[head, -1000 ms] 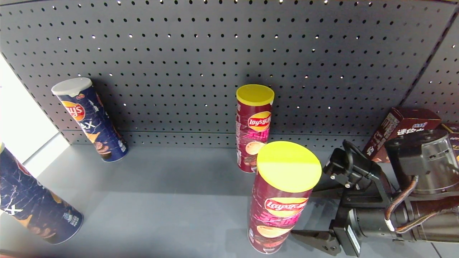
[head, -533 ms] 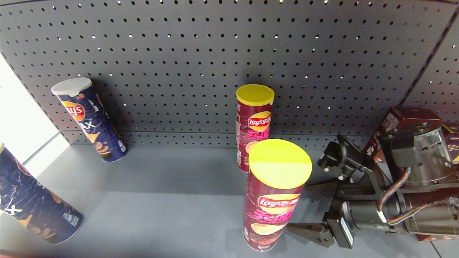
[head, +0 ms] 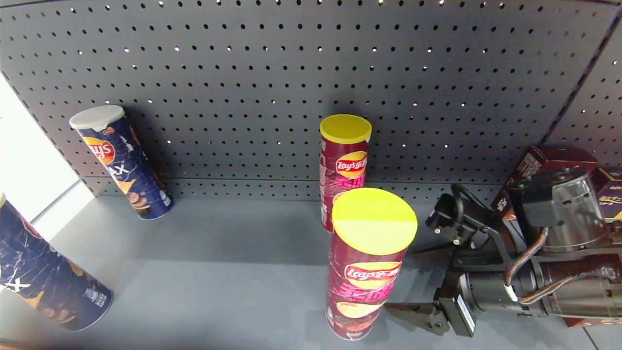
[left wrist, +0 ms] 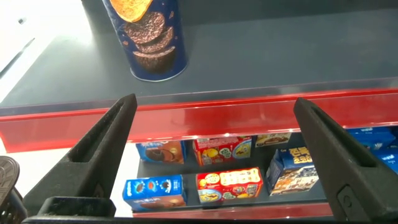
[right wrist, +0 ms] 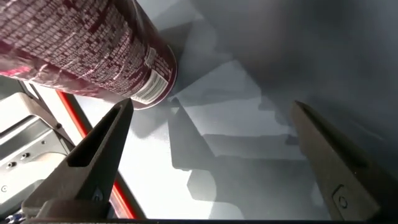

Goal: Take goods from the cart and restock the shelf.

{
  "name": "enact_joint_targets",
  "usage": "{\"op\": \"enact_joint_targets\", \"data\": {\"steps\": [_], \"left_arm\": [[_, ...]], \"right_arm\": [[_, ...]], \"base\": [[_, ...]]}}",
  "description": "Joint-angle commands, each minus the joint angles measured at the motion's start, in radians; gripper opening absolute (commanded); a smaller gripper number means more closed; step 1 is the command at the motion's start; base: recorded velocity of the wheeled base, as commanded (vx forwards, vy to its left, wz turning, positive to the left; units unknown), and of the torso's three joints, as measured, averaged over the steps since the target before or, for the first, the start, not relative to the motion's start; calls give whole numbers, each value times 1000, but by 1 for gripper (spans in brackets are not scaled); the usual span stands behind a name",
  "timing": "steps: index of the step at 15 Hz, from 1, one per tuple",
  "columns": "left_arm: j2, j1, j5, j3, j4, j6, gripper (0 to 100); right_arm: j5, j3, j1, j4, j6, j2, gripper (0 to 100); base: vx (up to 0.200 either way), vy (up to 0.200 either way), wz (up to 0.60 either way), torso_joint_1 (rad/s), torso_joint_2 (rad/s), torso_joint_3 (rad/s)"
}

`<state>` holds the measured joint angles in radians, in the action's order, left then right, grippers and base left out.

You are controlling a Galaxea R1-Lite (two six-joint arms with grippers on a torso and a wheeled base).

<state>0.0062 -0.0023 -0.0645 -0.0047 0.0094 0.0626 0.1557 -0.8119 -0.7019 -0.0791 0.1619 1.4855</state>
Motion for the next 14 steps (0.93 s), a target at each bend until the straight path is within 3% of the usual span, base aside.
{"op": "enact_joint_targets", "data": {"steps": [1, 14], "left_arm": [[1, -1, -1, 0, 0, 0, 100], [1, 1, 0, 0, 0, 0, 100]], "right_arm": [[1, -3, -1, -1, 1, -2, 100], [1, -35, -13, -1, 1, 41, 100]], "base": [[0, 0, 0, 0, 0, 0], [0, 0, 0, 0, 0, 0]]}}
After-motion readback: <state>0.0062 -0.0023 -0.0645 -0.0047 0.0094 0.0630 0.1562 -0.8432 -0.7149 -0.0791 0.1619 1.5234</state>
